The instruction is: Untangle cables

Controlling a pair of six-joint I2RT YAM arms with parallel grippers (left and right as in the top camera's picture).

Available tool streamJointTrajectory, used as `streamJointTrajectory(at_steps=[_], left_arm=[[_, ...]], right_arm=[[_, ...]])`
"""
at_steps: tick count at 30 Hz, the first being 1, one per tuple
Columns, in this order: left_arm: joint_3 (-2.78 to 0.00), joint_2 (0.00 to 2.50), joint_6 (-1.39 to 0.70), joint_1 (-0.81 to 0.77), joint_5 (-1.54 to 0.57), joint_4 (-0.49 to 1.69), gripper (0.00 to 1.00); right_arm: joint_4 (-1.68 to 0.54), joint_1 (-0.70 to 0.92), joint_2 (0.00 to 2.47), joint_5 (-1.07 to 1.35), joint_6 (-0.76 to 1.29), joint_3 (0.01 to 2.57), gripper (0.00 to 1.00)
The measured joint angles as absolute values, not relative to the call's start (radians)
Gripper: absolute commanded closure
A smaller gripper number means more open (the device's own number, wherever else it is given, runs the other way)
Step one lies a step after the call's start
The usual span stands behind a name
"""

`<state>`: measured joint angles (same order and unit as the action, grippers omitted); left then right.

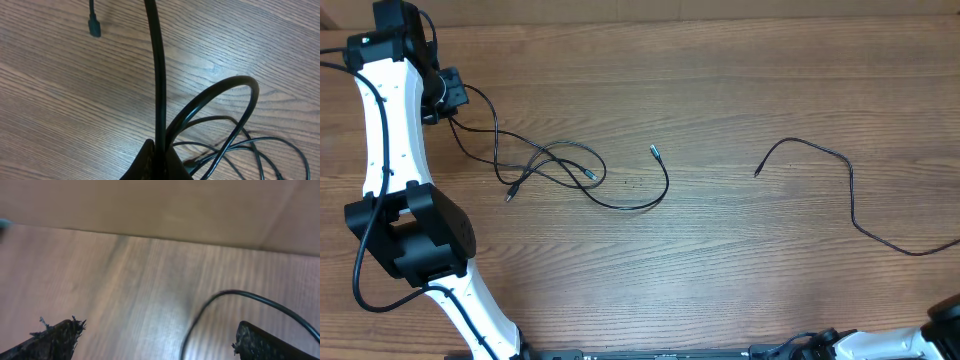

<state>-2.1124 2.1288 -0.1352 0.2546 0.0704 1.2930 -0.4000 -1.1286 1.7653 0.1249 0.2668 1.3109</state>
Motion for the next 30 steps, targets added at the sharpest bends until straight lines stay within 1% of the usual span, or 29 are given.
streamJointTrajectory(at_steps=[6, 9, 12, 17, 22, 25, 30], left_arm=[[-2.112, 2.129, -0.115, 0.255, 0.033, 1.286, 0.95], [-2.112, 2.129, -0.103, 0.254, -0.003, 1.281, 0.96], [-2.112, 2.129, -0.100, 0.249, -0.031, 1.282, 0.95], [-2.112, 2.129, -0.086, 0.217, -0.078, 1.285, 0.96], [-2.112, 2.129, 0.029, 0.156, -0.196, 1.285, 0.95], [-2.112, 2.129, 0.130, 0.103, -0.303, 1.286, 0.96], [-2.112, 2.129, 0.245, 0.045, -0.542, 1.285, 0.96]], right_arm=[[-0.366, -1.112, 1.628, 0.288, 0.242, 1.311, 0.00], [-0.388, -1.066, 1.560, 0.372, 0.237, 1.312, 0.00], [-0.447, -0.973, 1.527, 0.428, 0.235, 1.315, 0.00], [-0.568, -0.738, 1.529, 0.471, 0.220, 1.315, 0.00], [-0.643, -0.485, 1.529, 0.521, 0.125, 1.315, 0.00], [-0.682, -0.299, 1.529, 0.577, 0.014, 1.315, 0.00], [-0.695, -0.069, 1.529, 0.627, -0.126, 1.315, 0.00]])
